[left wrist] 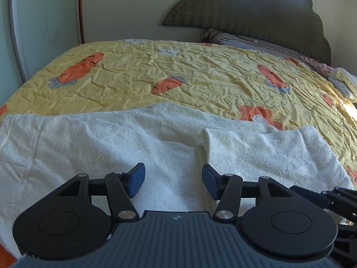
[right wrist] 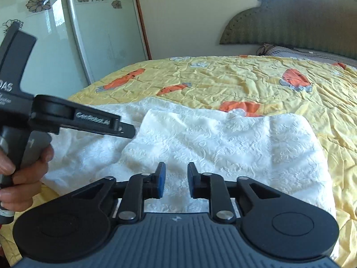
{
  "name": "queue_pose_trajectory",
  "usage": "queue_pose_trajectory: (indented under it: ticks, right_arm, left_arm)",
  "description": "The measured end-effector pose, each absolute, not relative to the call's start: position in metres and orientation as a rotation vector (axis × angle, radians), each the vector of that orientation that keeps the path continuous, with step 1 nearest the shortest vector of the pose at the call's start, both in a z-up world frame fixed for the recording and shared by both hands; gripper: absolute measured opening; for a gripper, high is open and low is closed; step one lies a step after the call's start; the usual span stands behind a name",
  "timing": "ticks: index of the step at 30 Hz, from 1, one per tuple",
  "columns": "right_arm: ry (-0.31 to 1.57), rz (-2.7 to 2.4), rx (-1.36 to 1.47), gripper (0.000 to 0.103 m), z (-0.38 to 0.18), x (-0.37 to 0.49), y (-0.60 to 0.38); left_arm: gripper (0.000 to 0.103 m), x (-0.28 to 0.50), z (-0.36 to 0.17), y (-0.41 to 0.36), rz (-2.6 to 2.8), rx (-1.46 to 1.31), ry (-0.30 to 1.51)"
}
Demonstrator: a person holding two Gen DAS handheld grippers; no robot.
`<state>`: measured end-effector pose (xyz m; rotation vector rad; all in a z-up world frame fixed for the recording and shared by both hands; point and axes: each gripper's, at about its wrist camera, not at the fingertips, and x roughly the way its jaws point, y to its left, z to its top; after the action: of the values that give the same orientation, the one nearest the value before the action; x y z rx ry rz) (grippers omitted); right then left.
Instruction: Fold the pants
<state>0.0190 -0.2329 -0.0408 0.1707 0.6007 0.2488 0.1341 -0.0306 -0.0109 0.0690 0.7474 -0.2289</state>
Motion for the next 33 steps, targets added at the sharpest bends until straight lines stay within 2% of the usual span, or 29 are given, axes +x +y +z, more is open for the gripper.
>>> queue_pose_trajectory:
  ticks: [1, 3, 6, 10, 14, 19, 33]
  right_arm:
    - [0.614, 0.245, 0.177, 0.043, -0.044, 0.02, -0.234]
    - [0.616, 0.256, 0.168, 0.053, -0.051, 0.024, -0.233]
    - [0.596, 0.245, 0.062, 0.061, -0.056, 0.022, -0.218]
    - [0.585, 0.207, -0.014, 0.073, -0.059, 0.021, -0.207]
    - [0.593, 0.21, 0.021, 0.077, -0.059, 0.023, -0.213]
    - [0.594, 0.173, -0.015, 0.085, -0.059, 0.023, -0.208]
    - [0.576, 0.133, -0.028, 0.094, -0.058, 0.02, -0.208]
  left_arm:
    - [0.063, 0.133, -0.013, -0.027, -0.214, 0.078, 0.743]
    - [0.065, 0.131, -0.018, -0.021, -0.188, 0.088, 0.743]
    - [0.069, 0.132, -0.031, -0.014, -0.161, 0.103, 0.753]
    - [0.08, 0.125, -0.039, -0.009, -0.142, 0.109, 0.703]
    - [0.086, 0.117, -0.046, -0.013, -0.121, 0.141, 0.65]
    - [0.088, 0.118, -0.047, -0.011, -0.123, 0.128, 0.639]
    - [0.09, 0.116, -0.048, -0.01, -0.128, 0.119, 0.633]
